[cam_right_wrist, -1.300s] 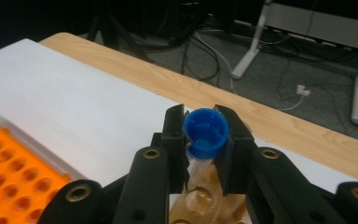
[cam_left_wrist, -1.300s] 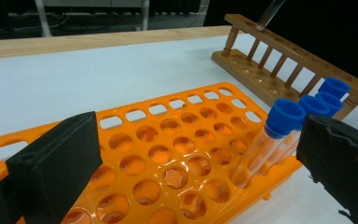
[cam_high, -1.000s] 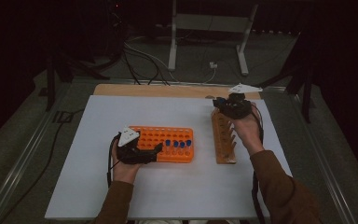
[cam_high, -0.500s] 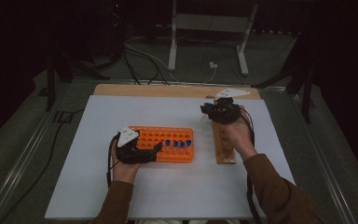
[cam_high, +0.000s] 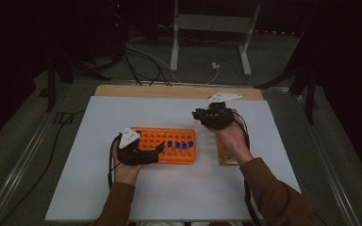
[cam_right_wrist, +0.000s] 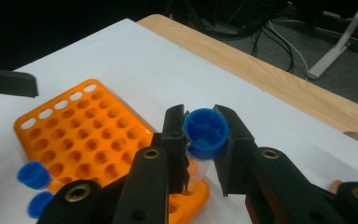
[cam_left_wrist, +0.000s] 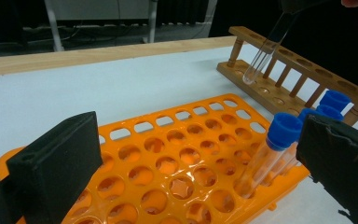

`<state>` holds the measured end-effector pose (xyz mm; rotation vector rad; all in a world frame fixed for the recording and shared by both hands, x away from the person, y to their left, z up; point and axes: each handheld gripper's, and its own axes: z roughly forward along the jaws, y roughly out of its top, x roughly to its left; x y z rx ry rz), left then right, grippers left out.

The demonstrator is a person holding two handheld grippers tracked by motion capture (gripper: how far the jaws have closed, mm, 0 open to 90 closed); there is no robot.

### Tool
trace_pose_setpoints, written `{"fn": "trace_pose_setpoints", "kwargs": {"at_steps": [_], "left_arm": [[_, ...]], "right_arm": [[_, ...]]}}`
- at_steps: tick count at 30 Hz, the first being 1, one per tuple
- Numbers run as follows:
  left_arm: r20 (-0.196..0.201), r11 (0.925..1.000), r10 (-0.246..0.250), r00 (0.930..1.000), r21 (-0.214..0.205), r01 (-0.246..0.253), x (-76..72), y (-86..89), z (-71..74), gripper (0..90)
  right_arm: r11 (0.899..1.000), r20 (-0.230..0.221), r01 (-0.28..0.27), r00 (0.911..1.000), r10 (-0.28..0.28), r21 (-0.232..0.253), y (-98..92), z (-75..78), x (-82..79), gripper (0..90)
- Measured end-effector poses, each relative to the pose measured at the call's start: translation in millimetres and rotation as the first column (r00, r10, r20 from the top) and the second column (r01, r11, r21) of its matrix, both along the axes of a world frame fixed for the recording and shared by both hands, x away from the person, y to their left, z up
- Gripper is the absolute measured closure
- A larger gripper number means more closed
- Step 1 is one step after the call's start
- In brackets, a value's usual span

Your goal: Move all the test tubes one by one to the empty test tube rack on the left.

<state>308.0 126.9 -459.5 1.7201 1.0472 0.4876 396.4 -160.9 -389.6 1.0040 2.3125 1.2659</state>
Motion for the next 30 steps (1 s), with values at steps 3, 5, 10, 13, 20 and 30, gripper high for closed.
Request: {"fn": "trace_pose_setpoints", "kwargs": {"at_steps": [3, 5, 10, 13, 20, 30], "left_arm": [[0.004, 1.0, 0.002, 1.0, -0.003, -0.002, -0.2, 0.1, 0.5, 0.9], [0.005, 1.0, 0.003, 1.0, -0.004, -0.003, -0.4, 0.1, 0.7, 0.9], [0.007, 1.0, 0.003, 1.0, 0.0, -0.003, -0.6, -0.1, 1.4, 1.0], [0.012, 1.0, 0.002, 0.9999, 0.002, -0.002, -0.6, -0.8, 1.8, 1.0], [0.019, 1.0, 0.002, 0.9998, 0.004, -0.002, -0.9, -1.3, 2.5, 1.4], [0.037, 0.9999, 0.015, 0.9992, 0.003, -0.015, -2.1, -1.4, 4.0, 3.4]], "right_arm": [[1.0, -0.002, -0.014, 0.9999, 0.014, -0.001, 5.6, 0.5, -2.4, 75.8], [1.0, -0.004, -0.024, 0.9997, 0.024, -0.001, 9.5, 0.7, -4.0, 75.8], [0.999, -0.009, -0.048, 0.9988, 0.048, -0.002, 19.2, 1.0, -7.3, 75.8], [0.998, -0.009, -0.064, 0.9979, 0.064, -0.004, 25.2, 1.5, -9.6, 75.7], [0.995, -0.012, -0.096, 0.9953, 0.096, 0.002, 38.0, 2.3, -14.1, 75.7], [0.991, -0.016, -0.136, 0.9906, 0.136, 0.015, 53.6, 5.0, -20.0, 75.7]]}}
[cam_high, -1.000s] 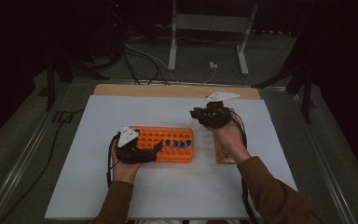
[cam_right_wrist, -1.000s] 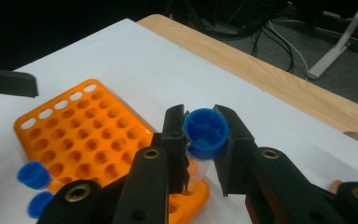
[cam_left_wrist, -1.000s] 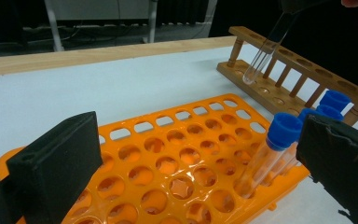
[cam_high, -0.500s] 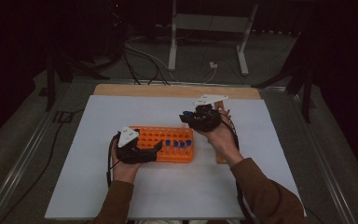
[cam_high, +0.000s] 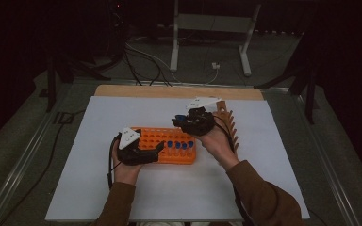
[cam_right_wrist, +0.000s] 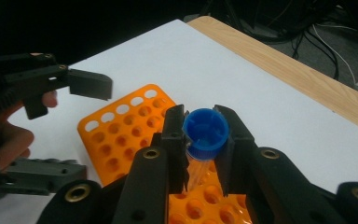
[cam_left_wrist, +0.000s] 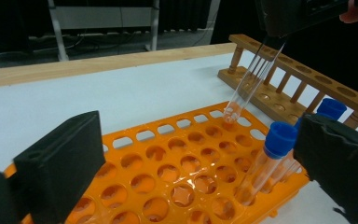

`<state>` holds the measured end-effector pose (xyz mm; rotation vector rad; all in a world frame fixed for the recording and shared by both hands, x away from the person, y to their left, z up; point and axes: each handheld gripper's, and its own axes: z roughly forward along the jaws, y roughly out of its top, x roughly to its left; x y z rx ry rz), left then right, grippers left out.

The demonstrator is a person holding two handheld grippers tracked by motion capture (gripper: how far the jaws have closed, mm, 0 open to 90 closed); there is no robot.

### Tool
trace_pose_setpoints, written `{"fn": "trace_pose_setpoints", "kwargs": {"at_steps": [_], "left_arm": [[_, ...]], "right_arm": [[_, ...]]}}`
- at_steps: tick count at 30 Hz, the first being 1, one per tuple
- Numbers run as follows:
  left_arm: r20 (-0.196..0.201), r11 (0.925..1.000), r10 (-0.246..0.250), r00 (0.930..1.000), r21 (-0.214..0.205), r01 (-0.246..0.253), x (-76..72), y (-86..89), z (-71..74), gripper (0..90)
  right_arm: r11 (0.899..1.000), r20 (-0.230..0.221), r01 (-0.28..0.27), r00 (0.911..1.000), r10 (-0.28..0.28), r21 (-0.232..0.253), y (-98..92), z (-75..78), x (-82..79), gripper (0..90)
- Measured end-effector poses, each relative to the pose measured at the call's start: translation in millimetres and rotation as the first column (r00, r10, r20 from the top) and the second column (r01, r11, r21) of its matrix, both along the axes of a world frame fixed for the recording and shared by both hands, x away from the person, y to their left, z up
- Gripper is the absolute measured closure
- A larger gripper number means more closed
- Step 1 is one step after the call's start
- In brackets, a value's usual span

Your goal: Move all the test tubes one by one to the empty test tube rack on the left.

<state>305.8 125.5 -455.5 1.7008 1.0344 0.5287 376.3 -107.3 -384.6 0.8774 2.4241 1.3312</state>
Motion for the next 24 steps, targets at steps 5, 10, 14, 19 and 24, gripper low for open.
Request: {"fn": "trace_pose_setpoints", "kwargs": {"at_steps": [5, 10, 14, 19, 24], "left_arm": [[0.009, 1.0, 0.003, 1.0, -0.002, -0.003, -1.0, -0.1, 1.9, 4.9], [0.014, 1.0, 0.001, 0.9999, 0.0, -0.001, -1.8, -1.0, 3.1, 6.6], [0.02, 1.0, 0.001, 0.9998, -0.001, -0.001, -2.6, -1.7, 4.2, 7.8], [0.03, 1.0, 0.008, 0.9995, 0.002, -0.008, -3.6, -2.3, 5.0, 10.1], [0.041, 0.9999, 0.001, 0.9991, 0.014, -0.002, -5.1, -4.3, 6.4, 16.8]], "right_arm": [[1.0, 0.001, -0.018, 0.9998, 0.018, 0.005, 7.5, 1.7, -3.2, 75.7], [0.999, -0.005, -0.039, 0.9992, 0.04, 0.015, 15.3, 3.2, -5.8, 75.7], [0.998, -0.009, -0.058, 0.9983, 0.058, 0.012, 22.7, 2.3, -8.1, 75.7], [0.997, -0.016, -0.076, 0.997, 0.076, 0.006, 32.1, 0.3, -11.3, 75.7], [0.996, -0.027, -0.089, 0.9956, 0.09, 0.01, 38.8, -1.5, -12.9, 75.7]]}}
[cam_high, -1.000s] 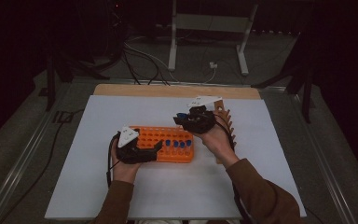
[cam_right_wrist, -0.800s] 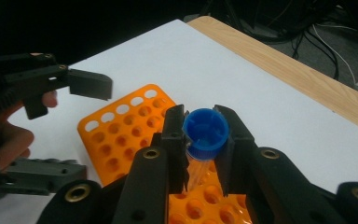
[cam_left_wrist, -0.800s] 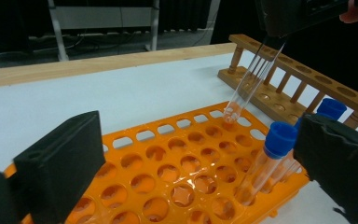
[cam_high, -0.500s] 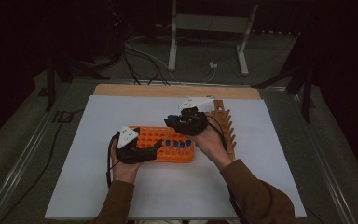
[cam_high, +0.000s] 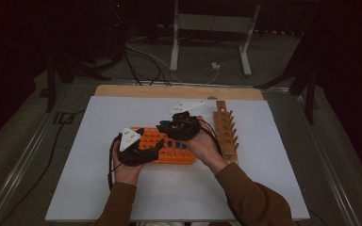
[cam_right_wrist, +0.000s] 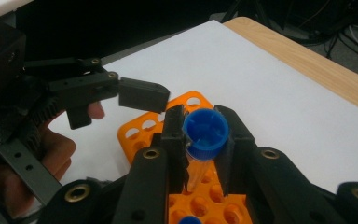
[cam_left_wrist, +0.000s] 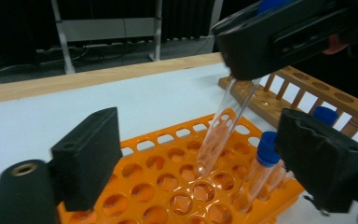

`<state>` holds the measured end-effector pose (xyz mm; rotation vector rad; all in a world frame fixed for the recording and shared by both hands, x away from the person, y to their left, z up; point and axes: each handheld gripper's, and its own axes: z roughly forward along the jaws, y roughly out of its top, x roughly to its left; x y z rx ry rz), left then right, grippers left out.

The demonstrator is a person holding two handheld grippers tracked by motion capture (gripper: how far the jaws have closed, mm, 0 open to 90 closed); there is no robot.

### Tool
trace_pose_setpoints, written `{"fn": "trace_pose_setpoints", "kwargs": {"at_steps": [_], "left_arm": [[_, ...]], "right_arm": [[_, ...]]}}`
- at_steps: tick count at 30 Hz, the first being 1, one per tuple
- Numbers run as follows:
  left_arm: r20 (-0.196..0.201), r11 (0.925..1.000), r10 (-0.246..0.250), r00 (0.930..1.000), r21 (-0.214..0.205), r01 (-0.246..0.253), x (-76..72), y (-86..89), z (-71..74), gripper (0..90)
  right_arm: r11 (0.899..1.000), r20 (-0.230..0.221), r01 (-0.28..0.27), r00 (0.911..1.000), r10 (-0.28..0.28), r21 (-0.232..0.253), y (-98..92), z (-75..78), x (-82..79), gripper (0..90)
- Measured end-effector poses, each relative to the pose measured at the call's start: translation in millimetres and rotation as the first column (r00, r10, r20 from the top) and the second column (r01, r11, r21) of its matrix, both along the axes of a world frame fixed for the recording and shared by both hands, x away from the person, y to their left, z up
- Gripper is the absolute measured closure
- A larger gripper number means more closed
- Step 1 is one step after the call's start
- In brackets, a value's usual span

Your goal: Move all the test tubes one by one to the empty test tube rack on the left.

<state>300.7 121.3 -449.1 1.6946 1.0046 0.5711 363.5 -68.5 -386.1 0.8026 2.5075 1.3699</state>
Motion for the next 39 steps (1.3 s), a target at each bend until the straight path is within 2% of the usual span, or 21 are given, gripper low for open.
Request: {"fn": "trace_pose_setpoints", "kwargs": {"at_steps": [6, 8, 9, 10, 11, 13, 15, 16, 21, 29, 30, 32, 34, 35, 38, 39], "left_arm": [[0.005, 0.9998, 0.001, 1.0, 0.018, -0.001, -1.2, -4.1, 0.5, 27.2], [0.009, 0.9997, 0.004, 0.9999, 0.025, -0.004, -1.8, -4.9, 1.1, 37.4], [0.012, 0.9998, 0.001, 0.9999, 0.02, -0.001, -2.1, -5.3, 1.4, 37.4], [0.017, 0.9998, -0.004, 0.9998, 0.022, 0.003, -2.5, -5.3, 1.6, 41.1], [0.018, 0.9997, -0.009, 0.9998, 0.023, 0.008, -2.7, -5.6, 1.7, 49.1], [0.01, 0.9995, -0.011, 0.9999, 0.028, 0.011, -2.6, -6.4, 1.5, 55.9], [0.007, 0.9996, -0.015, 0.9999, 0.024, 0.015, -2.3, -6.2, 1.0, 58.4], [0.008, 0.9996, -0.018, 0.9998, 0.023, 0.017, -2.4, -6.1, 1.0, 63.0], [0.015, 0.9996, -0.015, 0.9998, 0.022, 0.015, -3.6, -5.1, 2.0, 71.3], [0.009, 0.999, -0.017, 0.9998, 0.041, 0.017, -3.1, -8.0, 0.2, 77.7], [0.007, 0.9992, -0.015, 0.9999, 0.037, 0.015, -2.7, -7.1, -0.2, 77.8], [0.004, 0.9994, -0.009, 0.9999, 0.035, 0.009, -2.3, -5.1, -1.0, 77.8], [-0.002, 0.9995, -0.007, 1.0, 0.03, 0.007, -1.8, -3.4, -1.7, 78.0], [-0.005, 0.9997, -0.005, 1.0, 0.025, 0.006, -1.5, -3.0, -2.1, 78.0], [-0.01, 0.9997, -0.005, 0.9999, 0.026, 0.006, -0.7, -2.9, -3.5, 78.1], [-0.012, 0.9997, -0.006, 0.9999, 0.024, 0.006, -0.6, -3.0, -4.0, 78.1]], "right_arm": [[1.0, -0.01, -0.018, 0.9998, 0.018, 0.004, 6.9, -1.5, -2.5, 75.7], [1.0, -0.014, -0.025, 0.9996, 0.025, 0.006, 9.9, -2.5, -3.8, 75.6], [1.0, -0.014, -0.025, 0.9996, 0.025, 0.006, 9.9, -2.5, -3.8, 75.6], [1.0, -0.013, -0.027, 0.9995, 0.027, 0.005, 10.8, -2.8, -4.1, 75.7], [1.0, -0.015, -0.03, 0.9994, 0.03, 0.007, 12.5, -3.3, -4.7, 75.6], [0.999, -0.017, -0.031, 0.9994, 0.031, 0.009, 13.9, -3.4, -5.3, 75.6], [0.999, -0.018, -0.033, 0.9993, 0.033, 0.011, 14.5, -3.4, -5.6, 75.7], [0.999, -0.018, -0.035, 0.9992, 0.035, 0.012, 15.7, -3.3, -6.0, 75.6], [0.999, -0.018, -0.039, 0.9991, 0.039, 0.011, 17.6, -3.7, -6.6, 75.6], [0.999, -0.022, -0.033, 0.9992, 0.033, 0.012, 17.3, -5.2, -5.8, 73.0], [0.999, -0.028, -0.029, 0.9992, 0.029, 0.02, 16.1, -4.4, -5.5, 67.1], [0.999, -0.029, -0.025, 0.9992, 0.026, 0.027, 14.8, -4.1, -4.8, 64.4], [0.999, -0.044, -0.016, 0.9989, 0.018, 0.045, 10.4, -2.3, -2.9, 55.9], [0.999, -0.044, -0.016, 0.9989, 0.018, 0.045, 10.4, -2.3, -2.9, 55.9], [0.998, -0.058, -0.013, 0.9982, 0.017, 0.067, 5.1, -0.1, -0.9, 46.6], [0.997, -0.06, -0.007, 0.9981, 0.012, 0.082, 1.5, 1.7, -0.3, 38.6]]}}
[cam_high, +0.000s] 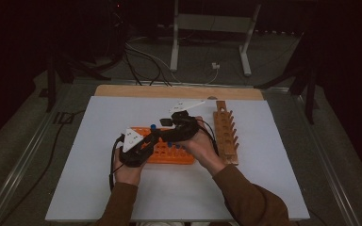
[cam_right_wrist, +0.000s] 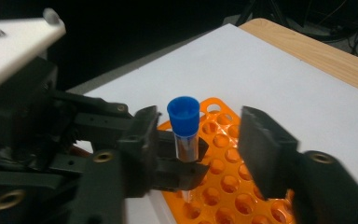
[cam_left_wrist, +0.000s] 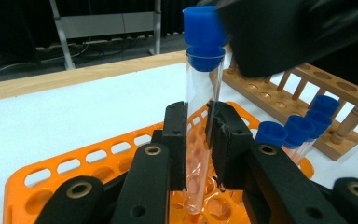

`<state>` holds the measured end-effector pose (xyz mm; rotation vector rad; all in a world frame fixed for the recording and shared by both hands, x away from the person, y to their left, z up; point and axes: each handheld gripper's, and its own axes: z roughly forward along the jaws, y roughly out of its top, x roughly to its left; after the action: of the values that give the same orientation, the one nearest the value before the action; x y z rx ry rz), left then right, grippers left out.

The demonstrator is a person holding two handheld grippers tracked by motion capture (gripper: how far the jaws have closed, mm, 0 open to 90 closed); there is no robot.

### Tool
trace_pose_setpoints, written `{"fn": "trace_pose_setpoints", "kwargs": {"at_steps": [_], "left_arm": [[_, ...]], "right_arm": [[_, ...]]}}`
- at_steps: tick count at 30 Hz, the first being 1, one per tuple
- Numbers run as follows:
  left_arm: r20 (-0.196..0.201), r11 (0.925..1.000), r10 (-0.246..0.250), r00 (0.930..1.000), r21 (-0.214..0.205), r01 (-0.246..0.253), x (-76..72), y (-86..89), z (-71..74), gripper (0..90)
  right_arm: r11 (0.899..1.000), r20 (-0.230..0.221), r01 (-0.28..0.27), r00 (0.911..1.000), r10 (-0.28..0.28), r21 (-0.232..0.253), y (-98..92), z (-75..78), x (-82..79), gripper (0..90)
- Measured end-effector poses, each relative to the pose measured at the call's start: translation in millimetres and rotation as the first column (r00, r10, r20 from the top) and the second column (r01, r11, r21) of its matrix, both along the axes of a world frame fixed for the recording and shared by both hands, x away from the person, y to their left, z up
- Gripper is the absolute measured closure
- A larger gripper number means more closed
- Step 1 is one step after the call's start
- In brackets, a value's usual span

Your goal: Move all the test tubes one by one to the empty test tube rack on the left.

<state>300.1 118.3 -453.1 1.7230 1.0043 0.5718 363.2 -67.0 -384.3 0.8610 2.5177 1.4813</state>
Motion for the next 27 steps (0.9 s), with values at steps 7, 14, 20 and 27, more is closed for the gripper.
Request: {"fn": "trace_pose_setpoints", "kwargs": {"at_steps": [7, 14, 20, 27], "left_arm": [[-0.007, 0.9999, 0.002, 1.0, -0.012, -0.002, 0.7, -0.3, -1.9, 78.1], [-0.012, 0.9996, -0.011, 0.9999, -0.026, 0.01, 0.3, -1.6, -3.5, 78.1], [-0.03, 0.9991, -0.027, 0.9992, -0.034, 0.026, 0.4, -4.8, -8.3, 78.1], [-0.037, 0.9986, -0.048, 0.9981, -0.023, 0.048, 0.0, -11.9, -12.2, 78.1]], "right_arm": [[0.999, 0.05, 0.042, 0.9979, -0.042, -0.005, -11.1, 5.7, 0.7, 19.6], [0.993, 0.069, 0.116, 0.9911, -0.114, -0.02, -31.9, 4.1, 7.4, 15.0], [0.987, 0.065, 0.159, 0.9852, -0.158, -0.009, -47.1, -0.5, 11.7, 10.3], [0.979, 0.062, 0.206, 0.9767, -0.205, 0.0, -67.2, -4.6, 14.4, 8.6]]}}
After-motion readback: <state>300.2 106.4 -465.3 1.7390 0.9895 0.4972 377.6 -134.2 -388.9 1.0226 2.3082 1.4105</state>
